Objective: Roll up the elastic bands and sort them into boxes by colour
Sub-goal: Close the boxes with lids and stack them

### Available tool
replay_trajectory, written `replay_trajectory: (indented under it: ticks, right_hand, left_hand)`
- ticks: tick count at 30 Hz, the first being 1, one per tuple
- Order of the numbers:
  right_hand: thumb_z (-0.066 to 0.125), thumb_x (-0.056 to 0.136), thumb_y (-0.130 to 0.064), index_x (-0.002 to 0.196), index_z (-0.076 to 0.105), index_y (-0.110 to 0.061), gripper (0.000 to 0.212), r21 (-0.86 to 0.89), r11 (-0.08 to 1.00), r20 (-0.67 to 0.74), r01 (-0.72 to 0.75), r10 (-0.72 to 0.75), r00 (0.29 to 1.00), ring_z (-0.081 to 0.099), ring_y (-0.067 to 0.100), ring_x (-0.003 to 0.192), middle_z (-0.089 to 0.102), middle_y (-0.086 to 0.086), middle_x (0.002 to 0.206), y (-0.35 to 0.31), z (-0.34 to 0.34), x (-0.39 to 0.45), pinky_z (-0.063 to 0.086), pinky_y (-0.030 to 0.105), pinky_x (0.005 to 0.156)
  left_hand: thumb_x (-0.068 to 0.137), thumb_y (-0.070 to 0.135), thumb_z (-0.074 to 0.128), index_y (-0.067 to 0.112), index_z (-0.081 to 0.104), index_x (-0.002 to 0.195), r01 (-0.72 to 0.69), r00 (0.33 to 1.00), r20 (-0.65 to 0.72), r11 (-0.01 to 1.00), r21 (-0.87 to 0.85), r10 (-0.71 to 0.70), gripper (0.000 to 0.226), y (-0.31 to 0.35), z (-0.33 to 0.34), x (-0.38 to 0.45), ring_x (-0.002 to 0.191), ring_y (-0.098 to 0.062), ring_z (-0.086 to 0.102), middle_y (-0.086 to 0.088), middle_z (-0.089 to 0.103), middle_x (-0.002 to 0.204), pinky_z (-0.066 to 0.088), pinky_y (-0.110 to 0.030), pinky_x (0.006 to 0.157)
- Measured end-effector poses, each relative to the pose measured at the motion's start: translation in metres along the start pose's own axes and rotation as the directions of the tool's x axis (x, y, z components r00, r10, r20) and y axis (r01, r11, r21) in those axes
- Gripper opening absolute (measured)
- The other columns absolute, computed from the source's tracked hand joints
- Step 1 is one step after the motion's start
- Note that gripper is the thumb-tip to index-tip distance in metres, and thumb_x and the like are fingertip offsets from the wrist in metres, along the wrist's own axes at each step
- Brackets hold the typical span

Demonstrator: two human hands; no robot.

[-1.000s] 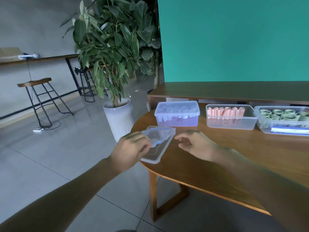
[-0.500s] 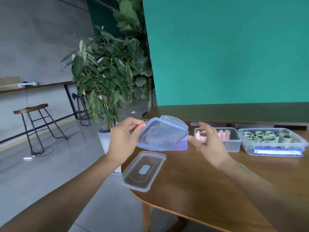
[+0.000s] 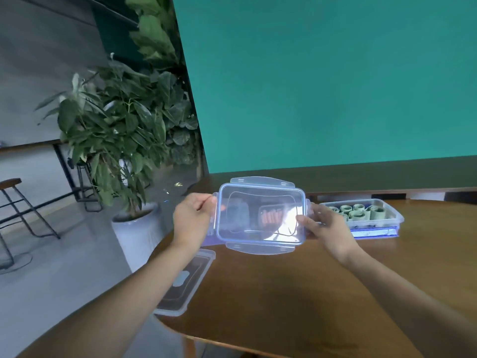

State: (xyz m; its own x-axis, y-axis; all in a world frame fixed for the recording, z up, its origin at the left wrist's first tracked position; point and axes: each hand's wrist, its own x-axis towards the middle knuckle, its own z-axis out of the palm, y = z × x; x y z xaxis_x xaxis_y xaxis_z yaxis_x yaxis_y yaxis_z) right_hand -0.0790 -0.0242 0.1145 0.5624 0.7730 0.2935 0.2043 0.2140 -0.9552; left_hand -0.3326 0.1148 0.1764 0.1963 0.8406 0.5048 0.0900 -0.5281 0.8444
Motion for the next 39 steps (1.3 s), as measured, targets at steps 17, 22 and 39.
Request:
replay_trajectory:
  ticks: [17,22,39]
  right_hand:
    - [0.078,0.088,-0.026,0.131,0.058,-0.009,0.051,-0.238,0.967,-0.221,-0.091,0.037,0.975,0.069,0.014,0.065,0.074,0.007,0.088,0.037,-0.097,0.017,0.057,0.025,0.070]
    - [0.077,0.090,-0.024,0.135,0.055,-0.002,0.055,-0.230,0.967,-0.266,-0.105,0.041,0.963,0.069,0.011,0.065,0.073,0.005,0.078,0.043,-0.104,0.029,0.058,0.024,0.069]
    - [0.080,0.085,-0.039,0.103,0.063,-0.010,0.038,-0.421,0.899,-0.258,-0.120,0.008,0.966,0.071,0.012,0.063,0.074,-0.003,0.076,0.056,-0.089,0.100,0.055,0.030,0.065]
  left_hand:
    - [0.077,0.036,0.084,0.026,0.062,0.114,0.155,0.970,0.173,0.983,0.102,-0.171,0.044,-0.038,0.116,-0.005,0.087,-0.016,0.073,0.007,0.074,0.101,0.060,-0.046,0.080]
    - [0.073,0.042,0.086,0.029,0.061,0.105,0.160,0.973,0.154,0.983,0.094,-0.173,0.043,-0.038,0.129,-0.005,0.088,-0.015,0.068,0.010,0.070,0.107,0.059,-0.040,0.076]
    - [0.086,0.021,0.077,0.025,0.069,0.111,0.103,0.982,0.134,0.969,0.222,-0.135,0.027,-0.074,0.150,0.037,0.087,-0.007,0.063,0.008,0.071,0.109,0.047,-0.019,0.077]
